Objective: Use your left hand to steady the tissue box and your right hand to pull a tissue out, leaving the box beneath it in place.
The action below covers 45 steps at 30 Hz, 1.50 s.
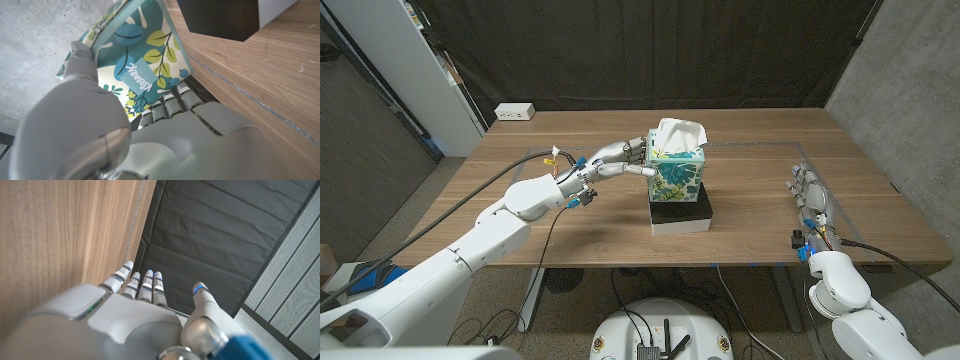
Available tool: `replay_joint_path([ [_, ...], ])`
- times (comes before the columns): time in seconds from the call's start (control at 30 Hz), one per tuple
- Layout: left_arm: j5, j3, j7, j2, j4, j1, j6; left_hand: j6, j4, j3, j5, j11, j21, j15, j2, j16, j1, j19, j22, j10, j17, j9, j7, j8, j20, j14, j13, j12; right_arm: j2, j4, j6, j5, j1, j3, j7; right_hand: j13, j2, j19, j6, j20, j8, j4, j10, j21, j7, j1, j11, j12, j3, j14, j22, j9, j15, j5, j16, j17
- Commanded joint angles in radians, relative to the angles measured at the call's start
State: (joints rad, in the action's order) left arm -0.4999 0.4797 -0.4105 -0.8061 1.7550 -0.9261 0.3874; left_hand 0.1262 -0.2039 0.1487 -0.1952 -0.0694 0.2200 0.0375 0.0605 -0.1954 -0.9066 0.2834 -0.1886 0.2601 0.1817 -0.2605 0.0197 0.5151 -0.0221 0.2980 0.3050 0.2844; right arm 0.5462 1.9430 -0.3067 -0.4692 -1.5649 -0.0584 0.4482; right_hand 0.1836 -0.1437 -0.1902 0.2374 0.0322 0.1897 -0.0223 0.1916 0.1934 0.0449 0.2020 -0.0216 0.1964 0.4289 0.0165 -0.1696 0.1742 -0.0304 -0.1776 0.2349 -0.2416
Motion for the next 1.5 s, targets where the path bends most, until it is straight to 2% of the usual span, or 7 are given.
replay_joint_path([
  [0.03,0.0,0.006,-0.009,0.009,-0.013,0.011,0.003,0.003,0.045,0.051,-0.004,0.002,-0.001,0.043,0.057,0.004,-0.035,0.005,-0.002,0.004,0.001,-0.036,-0.004,0.01,0.006,-0.006,0.005,-0.001,-0.013,0.033,0.011,0.009,-0.015,0.008,0.005,0.004,-0.026,-0.012,0.005,-0.004,-0.001,-0.003,0.003,0.007,0.003,-0.003,-0.003,-0.002,0.005,0.007,-0.002,0.006,-0.007,0.001,0.002,-0.002],
  [0.13,-0.001,0.009,-0.012,0.012,-0.018,0.017,0.002,0.003,0.045,0.052,-0.004,0.003,-0.001,0.044,0.057,0.003,-0.034,0.005,-0.002,0.004,0.001,-0.036,-0.005,0.011,0.007,-0.006,0.006,-0.002,-0.01,0.046,0.012,0.007,-0.019,0.011,-0.003,0.004,-0.03,-0.02,0.009,-0.007,0.001,-0.001,0.009,0.009,0.002,-0.004,-0.005,0.0,0.006,0.014,-0.003,0.006,-0.005,0.001,0.006,-0.004],
  [0.3,-0.007,0.014,-0.025,0.017,-0.027,0.025,0.001,0.003,0.046,0.054,-0.004,0.003,-0.001,0.043,0.058,0.003,-0.032,0.005,-0.002,0.003,0.001,-0.037,-0.005,0.012,0.006,-0.006,0.007,-0.003,-0.006,0.105,0.07,-0.011,-0.035,0.026,0.018,0.004,-0.031,-0.023,0.009,-0.009,0.001,0.0,0.009,0.009,0.003,-0.003,-0.007,0.0,0.008,0.014,-0.003,0.006,-0.002,0.001,0.006,-0.004],
  [0.4,-0.002,0.016,-0.024,0.018,-0.028,0.027,0.001,0.003,0.046,0.055,-0.004,0.001,-0.001,0.042,0.058,0.003,-0.031,0.005,-0.002,0.005,0.001,-0.037,-0.006,0.013,0.007,-0.006,0.008,-0.003,-0.008,0.113,0.059,-0.033,-0.038,0.03,-0.004,0.004,-0.031,-0.024,0.008,-0.01,0.0,0.0,0.008,0.01,0.004,-0.003,-0.007,0.0,0.009,0.016,-0.003,0.006,0.002,0.001,0.007,-0.004],
  [0.63,-0.005,0.018,-0.023,0.024,-0.031,0.027,0.002,0.002,0.046,0.058,-0.004,0.005,-0.001,0.042,0.058,0.004,-0.029,0.004,-0.002,0.005,0.001,-0.038,-0.005,0.014,0.007,-0.008,0.01,-0.004,-0.002,0.183,0.12,-0.037,-0.055,0.05,0.028,0.004,-0.032,-0.035,0.009,-0.018,0.001,0.0,0.01,0.012,0.01,-0.001,-0.009,0.0,0.011,0.019,-0.003,0.006,0.009,0.0,0.009,-0.006],
  [0.93,0.002,0.019,-0.017,0.022,-0.026,0.025,0.0,0.003,0.045,0.061,-0.004,0.005,-0.001,0.043,0.057,0.004,-0.028,0.004,-0.002,0.004,0.001,-0.039,-0.005,0.015,0.007,-0.008,0.012,-0.006,0.02,0.237,0.17,-0.063,-0.067,0.076,0.004,0.004,-0.031,-0.04,0.009,-0.022,0.0,0.0,0.011,0.013,0.016,0.0,-0.014,0.0,0.013,0.019,-0.003,0.006,0.013,0.0,0.009,-0.007],
  [1.5,0.001,0.018,-0.009,0.011,0.002,0.016,-0.019,0.003,0.044,0.068,-0.004,0.004,0.0,0.042,0.057,0.004,-0.025,0.004,-0.002,0.004,0.001,-0.041,-0.006,0.018,0.007,-0.01,0.017,-0.008,0.052,0.368,0.283,-0.119,-0.109,0.16,-0.019,0.004,-0.028,-0.043,0.007,-0.029,-0.001,0.004,0.007,0.012,0.022,-0.005,-0.02,-0.002,0.012,0.017,-0.003,0.006,0.019,0.001,0.01,-0.01],
])
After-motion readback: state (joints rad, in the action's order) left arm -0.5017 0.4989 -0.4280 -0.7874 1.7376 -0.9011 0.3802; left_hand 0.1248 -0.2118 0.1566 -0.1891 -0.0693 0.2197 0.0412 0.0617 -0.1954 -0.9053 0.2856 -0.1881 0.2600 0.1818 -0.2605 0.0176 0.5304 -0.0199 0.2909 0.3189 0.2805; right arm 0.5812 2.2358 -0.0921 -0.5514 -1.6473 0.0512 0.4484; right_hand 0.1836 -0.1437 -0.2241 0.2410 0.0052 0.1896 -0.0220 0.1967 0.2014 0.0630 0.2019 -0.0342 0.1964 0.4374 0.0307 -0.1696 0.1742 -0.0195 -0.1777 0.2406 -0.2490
